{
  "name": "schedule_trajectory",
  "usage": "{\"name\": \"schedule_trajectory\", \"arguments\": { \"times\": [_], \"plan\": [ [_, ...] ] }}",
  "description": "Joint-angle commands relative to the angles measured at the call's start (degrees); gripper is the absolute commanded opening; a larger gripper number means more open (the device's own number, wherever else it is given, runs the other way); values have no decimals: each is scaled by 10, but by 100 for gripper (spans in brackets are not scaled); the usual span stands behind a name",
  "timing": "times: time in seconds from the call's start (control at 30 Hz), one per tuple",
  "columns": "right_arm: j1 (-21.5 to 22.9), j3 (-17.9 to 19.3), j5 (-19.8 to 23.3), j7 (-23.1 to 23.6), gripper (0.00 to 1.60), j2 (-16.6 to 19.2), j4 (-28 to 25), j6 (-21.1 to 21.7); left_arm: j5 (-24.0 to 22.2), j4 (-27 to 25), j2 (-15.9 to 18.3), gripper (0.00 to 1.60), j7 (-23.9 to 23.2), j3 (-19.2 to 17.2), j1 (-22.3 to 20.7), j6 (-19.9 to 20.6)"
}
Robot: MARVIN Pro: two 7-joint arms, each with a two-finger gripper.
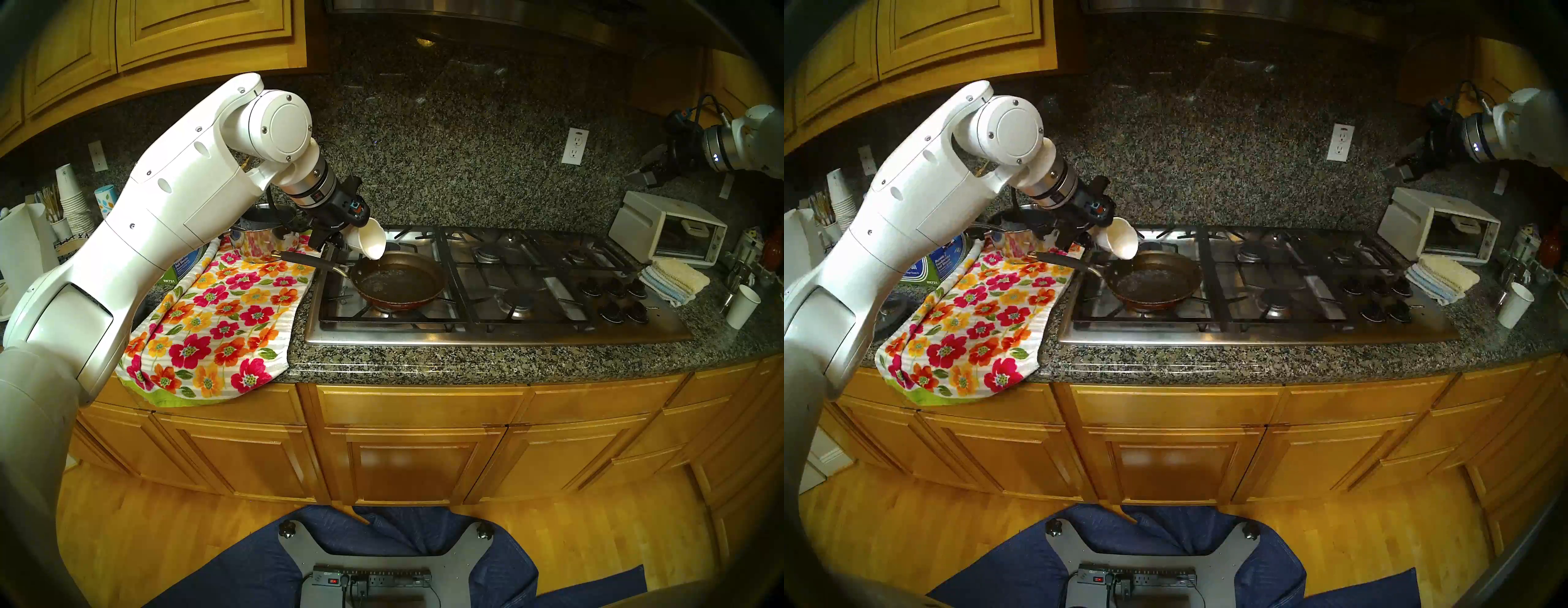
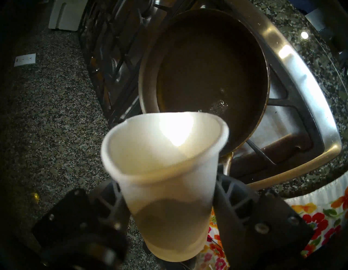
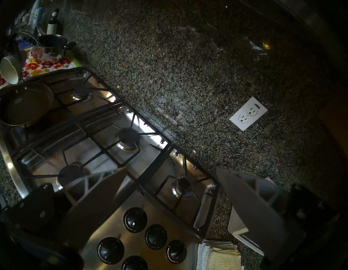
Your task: Pick up the water cup, pour water into the pot, turn on the stove
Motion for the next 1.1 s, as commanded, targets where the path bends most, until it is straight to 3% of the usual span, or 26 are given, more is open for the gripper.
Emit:
{"name": "schedule_trajectory", "arguments": {
  "times": [0.0,0.5,1.07],
  "plan": [
    [18,0,3,-1,160,-4,16,0,14,-10,0,76,19,-9,-17,-4],
    [18,0,3,-2,160,-4,15,-1,2,-20,4,76,23,-38,-13,24],
    [18,0,3,-2,160,-4,15,-1,-75,-71,43,79,3,-117,2,103]
  ]
}}
